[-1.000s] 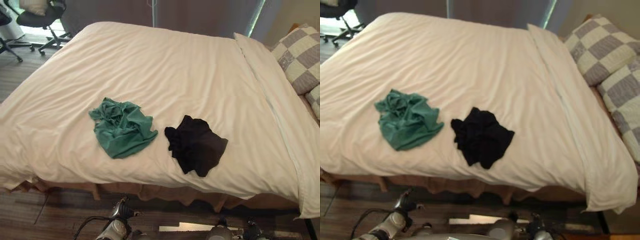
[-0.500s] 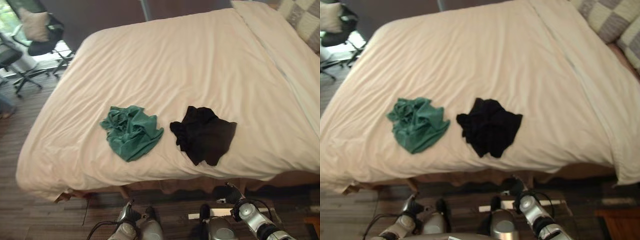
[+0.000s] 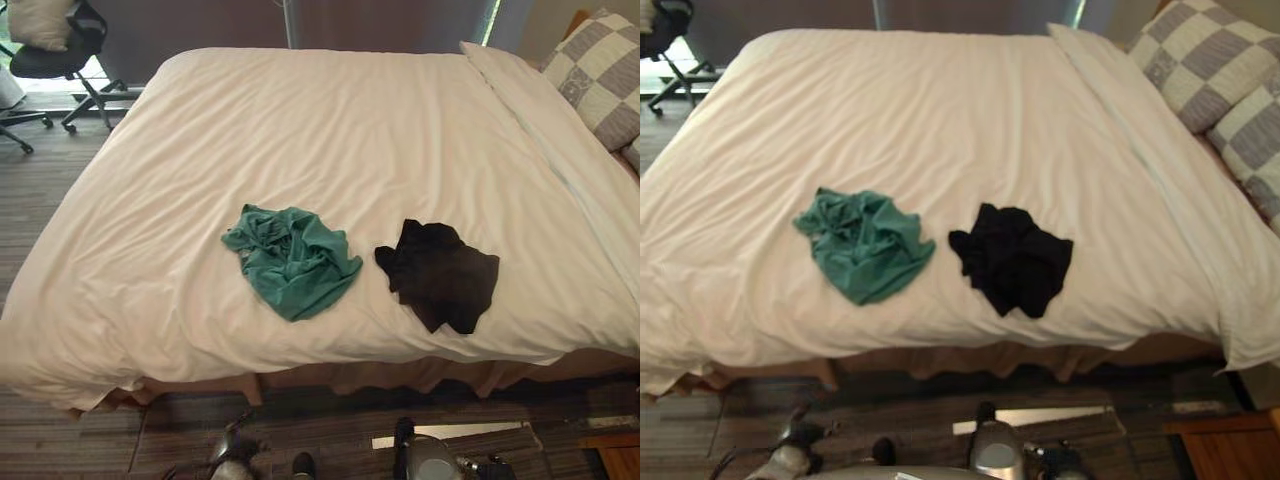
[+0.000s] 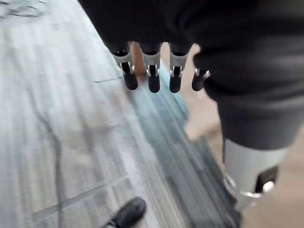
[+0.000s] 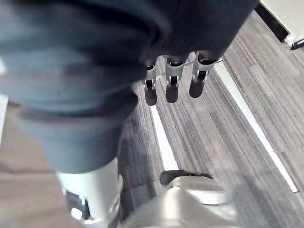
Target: Tidy up the quilt and then pick up the clothes from the bed and put them into the laundry hamper.
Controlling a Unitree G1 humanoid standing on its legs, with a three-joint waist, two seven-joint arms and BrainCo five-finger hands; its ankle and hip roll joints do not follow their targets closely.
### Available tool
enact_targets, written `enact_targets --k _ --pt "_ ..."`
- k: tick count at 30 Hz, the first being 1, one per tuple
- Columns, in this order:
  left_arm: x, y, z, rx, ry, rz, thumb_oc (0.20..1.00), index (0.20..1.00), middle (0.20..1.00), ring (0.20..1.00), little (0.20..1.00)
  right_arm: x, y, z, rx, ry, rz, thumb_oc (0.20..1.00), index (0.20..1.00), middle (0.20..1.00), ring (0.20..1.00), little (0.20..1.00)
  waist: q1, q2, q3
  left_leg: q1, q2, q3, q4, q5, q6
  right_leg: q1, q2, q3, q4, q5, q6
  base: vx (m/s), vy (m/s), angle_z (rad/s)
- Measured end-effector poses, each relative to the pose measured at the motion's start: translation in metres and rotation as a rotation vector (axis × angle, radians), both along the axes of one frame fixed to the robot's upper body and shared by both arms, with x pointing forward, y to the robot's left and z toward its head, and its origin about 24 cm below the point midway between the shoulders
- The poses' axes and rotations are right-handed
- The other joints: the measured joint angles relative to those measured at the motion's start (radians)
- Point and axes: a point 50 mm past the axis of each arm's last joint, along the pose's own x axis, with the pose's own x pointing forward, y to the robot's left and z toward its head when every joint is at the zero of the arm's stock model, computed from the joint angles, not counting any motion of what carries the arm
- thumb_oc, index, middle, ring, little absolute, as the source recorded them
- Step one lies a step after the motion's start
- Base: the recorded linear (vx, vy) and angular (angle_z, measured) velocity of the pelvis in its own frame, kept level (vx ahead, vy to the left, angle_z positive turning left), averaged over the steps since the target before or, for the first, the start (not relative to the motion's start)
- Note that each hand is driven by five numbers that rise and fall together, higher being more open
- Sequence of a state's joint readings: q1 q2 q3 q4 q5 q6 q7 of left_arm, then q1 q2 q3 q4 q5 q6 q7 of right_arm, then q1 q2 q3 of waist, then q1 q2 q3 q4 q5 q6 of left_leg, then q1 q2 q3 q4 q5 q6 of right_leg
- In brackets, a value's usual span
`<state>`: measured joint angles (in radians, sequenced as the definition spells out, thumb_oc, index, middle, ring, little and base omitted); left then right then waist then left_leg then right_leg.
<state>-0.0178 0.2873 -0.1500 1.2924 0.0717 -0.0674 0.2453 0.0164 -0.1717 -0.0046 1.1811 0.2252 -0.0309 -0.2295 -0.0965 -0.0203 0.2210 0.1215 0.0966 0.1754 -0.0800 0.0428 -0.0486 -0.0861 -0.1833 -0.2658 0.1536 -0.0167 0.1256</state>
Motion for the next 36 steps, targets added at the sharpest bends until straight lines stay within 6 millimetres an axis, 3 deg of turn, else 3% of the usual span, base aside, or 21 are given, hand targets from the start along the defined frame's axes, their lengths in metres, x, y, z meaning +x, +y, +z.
enact_targets --k 1,2,4,6,7,9,10,12,13,14,15,16,18,19,22,23,27,29,32,35,36 --pt "-0.009 0.006 0.000 -0.007 -0.004 0.085 1.000 1.000 1.000 1.000 1.000 0.003 -0.007 0.002 -0.009 -0.023 -0.044 1.000 1.000 1.000 1.000 1.000 -0.004 0.004 0.001 -0.001 0.001 0.005 0.000 -0.002 0.002 0.005 0.006 0.009 -0.023 0.022 0.007 0.08 -0.023 -0.02" --pt "-0.032 0.023 0.002 0.025 0.029 0.208 1.000 1.000 1.000 1.000 1.000 0.002 -0.022 0.006 -0.050 -0.034 -0.088 1.000 1.000 1.000 1.000 1.000 0.006 0.011 -0.004 -0.001 0.001 0.007 -0.001 -0.009 0.009 0.017 0.006 0.009 -0.042 0.049 0.008 0.11 -0.023 0.03" --pt "-0.056 0.036 0.004 0.032 0.026 0.389 1.000 1.000 1.000 1.000 1.000 -0.004 -0.058 0.017 -0.123 -0.053 -0.199 1.000 1.000 1.000 1.000 1.000 0.017 0.034 -0.016 0.002 0.002 0.005 -0.004 -0.016 0.010 0.038 0.013 0.000 -0.080 0.071 0.000 0.10 -0.001 0.00" --pt "-0.095 0.061 0.014 0.107 0.077 0.534 1.000 1.000 1.000 1.000 1.000 -0.010 -0.107 0.040 -0.267 -0.085 -0.261 1.000 1.000 1.000 1.000 1.000 0.022 0.066 -0.035 0.001 0.002 0.005 -0.006 -0.020 0.010 0.057 0.019 -0.004 -0.125 0.092 -0.009 0.11 0.015 0.03" --pt "-0.099 0.067 0.017 0.120 0.075 0.570 1.000 1.000 1.000 1.000 1.000 -0.009 -0.114 0.045 -0.288 -0.103 -0.265 1.000 1.000 1.000 1.000 1.000 0.025 0.069 -0.036 0.001 0.003 0.005 -0.005 -0.021 0.010 0.063 0.023 -0.004 -0.138 0.097 -0.011 0.10 0.028 0.00" --pt "-0.104 0.102 0.038 0.206 -0.012 0.663 1.000 1.000 1.000 1.000 1.000 -0.003 -0.148 0.076 -0.406 -0.222 -0.319 1.000 1.000 1.000 1.000 1.000 0.028 0.077 -0.045 -0.001 0.005 0.001 -0.006 -0.027 0.003 0.088 0.030 -0.009 -0.178 0.114 -0.016 0.08 0.038 0.07" --pt "-0.087 0.122 0.054 0.244 -0.151 0.677 1.000 1.000 1.000 1.000 1.000 -0.002 -0.161 0.096 -0.476 -0.314 -0.329 1.000 1.000 1.000 1.000 1.000 0.033 0.077 -0.048 -0.007 0.004 -0.006 -0.006 -0.028 0.000 0.097 0.031 -0.018 -0.191 0.122 -0.014 0.02 0.023 0.18" --pt "-0.065 0.141 0.075 0.293 -0.293 0.636 1.000 1.000 1.000 1.000 1.000 -0.001 -0.169 0.114 -0.545 -0.384 -0.316 1.000 1.000 1.000 1.000 1.000 0.040 0.070 -0.048 -0.008 0.001 -0.023 -0.006 -0.018 0.007 0.109 0.031 -0.028 -0.201 0.131 -0.008 0.02 0.012 0.20" --pt "-0.032 0.150 0.098 0.325 -0.465 0.556 1.000 1.000 1.000 1.000 1.000 0.005 -0.172 0.129 -0.588 -0.449 -0.299 1.000 1.000 1.000 1.000 1.000 0.045 0.062 -0.050 -0.011 -0.001 -0.025 -0.006 -0.017 0.008 0.110 0.029 -0.031 -0.202 0.132 -0.006 0.02 0.011 0.18" --pt "-0.014 0.152 0.117 0.342 -0.572 0.501 1.000 1.000 1.000 1.000 1.000 0.009 -0.171 0.138 -0.610 -0.484 -0.264 1.000 1.000 1.000 1.000 1.000 0.047 0.056 -0.050 -0.014 -0.003 -0.029 -0.007 -0.016 0.008 0.113 0.027 -0.033 -0.207 0.136 -0.005 0.04 0.016 0.25" --pt "0.025 0.153 0.166 0.409 -0.784 0.282 1.000 1.000 1.000 1.000 1.000 0.020 -0.169 0.155 -0.657 -0.565 -0.189 1.000 1.000 1.000 1.000 1.000 0.049 0.039 -0.054 -0.018 -0.007 -0.047 -0.007 -0.012 0.009 0.121 0.024 -0.043 -0.216 0.141 -0.005 0.02 0.015 0.26" --pt "0.051 0.153 0.207 0.492 -0.886 0.099 1.000 1.000 1.000 1.000 1.000 0.035 -0.168 0.167 -0.676 -0.626 -0.146 1.000 1.000 1.000 1.000 1.000 0.048 0.025 -0.058 -0.018 -0.007 -0.052 -0.007 -0.013 0.004 0.126 0.023 -0.050 -0.218 0.141 -0.005 0.02 0.015 0.20" --pt "0.089 0.140 0.277 0.623 -1.088 -0.200 1.000 1.000 1.000 1.000 1.000 0.059 -0.165 0.194 -0.738 -0.741 -0.033 1.000 1.000 1.000 1.000 1.000 0.046 0.006 -0.074 -0.021 -0.012 -0.052 -0.007 -0.014 0.003 0.124 0.017 -0.050 -0.217 0.143 -0.002 0.01 -0.001 0.04" --pt "0.103 0.132 0.296 0.648 -1.170 -0.264 1.000 1.000 1.000 1.000 1.000 0.072 -0.163 0.207 -0.779 -0.771 0.063 1.000 1.000 1.000 1.000 1.000 0.043 0.005 -0.082 -0.016 -0.017 -0.051 -0.007 -0.014 0.003 0.126 0.012 -0.049 -0.218 0.144 0.000 0.05 -0.034 0.00" --pt "0.130 0.110 0.306 0.597 -1.254 -0.359 1.000 1.000 1.000 1.000 1.000 0.096 -0.149 0.231 -0.900 -0.756 0.382 1.000 1.000 1.000 1.000 1.000 0.036 0.015 -0.088 -0.014 -0.024 -0.048 -0.007 -0.012 0.008 0.126 0.006 -0.040 -0.222 0.147 0.003 0.01 -0.023 -0.04" --pt "0.147 0.087 0.300 0.537 -1.241 -0.478 1.000 1.000 1.000 1.000 1.000 0.117 -0.130 0.249 -0.995 -0.757 0.649 1.000 1.000 1.000 1.000 1.000 0.029 0.025 -0.090 -0.014 -0.028 -0.047 -0.006 -0.004 0.006 0.127 0.008 -0.035 -0.233 0.157 0.004 0.03 -0.025 -0.05" --pt "0.177 0.035 0.270 0.424 -1.109 -0.755 1.000 1.000 1.000 1.000 1.000 0.157 -0.085 0.263 -1.063 -0.803 0.971 1.000 1.000 1.000 1.000 1.000 0.015 0.025 -0.089 -0.006 -0.016 -0.022 0.000 0.002 -0.002 0.118 0.022 -0.017 -0.234 0.162 -0.001 0.00 -0.005 -0.16" --pt "0.197 0.008 0.259 0.410 -1.066 -0.833 1.000 1.000 1.000 1.000 1.000 0.173 -0.047 0.278 -1.075 -0.900 1.135 1.000 1.000 1.000 1.000 1.000 0.019 0.033 -0.082 -0.011 -0.012 0.005 -0.001 0.002 -0.002 0.099 0.028 0.004 -0.235 0.170 -0.003 0.01 0.004 -0.33" --pt "0.209 0.000 0.250 0.430 -1.028 -0.817 1.000 1.000 1.000 1.000 1.000 0.172 -0.021 0.291 -1.083 -0.995 1.249 1.000 1.000 1.000 1.000 1.000 -0.015 0.039 -0.073 -0.012 -0.009 0.026 -0.001 0.001 -0.003 0.084 0.035 0.027 -0.240 0.172 -0.003 -0.02 0.011 -0.24" --pt "0.225 0.014 0.236 0.515 -0.890 -0.760 1.000 1.000 1.000 1.000 1.000 0.165 -0.008 0.289 -1.035 -1.022 1.308 1.000 1.000 1.000 1.000 1.000 -0.037 0.032 -0.050 -0.030 -0.004 0.062 -0.001 0.002 -0.008 0.044 0.042 0.058 -0.240 0.182 -0.007 -0.07 0.005 -0.34" --pt "0.229 0.017 0.234 0.531 -0.856 -0.740 0.793 0.793 0.793 0.793 0.793 0.163 -0.007 0.288 -1.026 -1.019 1.319 1.000 1.000 1.000 1.000 1.000 -0.048 0.029 -0.039 -0.038 -0.005 0.067 -0.001 0.004 -0.008 0.033 0.042 0.062 -0.240 0.187 -0.006 -0.19 0.005 -0.23"
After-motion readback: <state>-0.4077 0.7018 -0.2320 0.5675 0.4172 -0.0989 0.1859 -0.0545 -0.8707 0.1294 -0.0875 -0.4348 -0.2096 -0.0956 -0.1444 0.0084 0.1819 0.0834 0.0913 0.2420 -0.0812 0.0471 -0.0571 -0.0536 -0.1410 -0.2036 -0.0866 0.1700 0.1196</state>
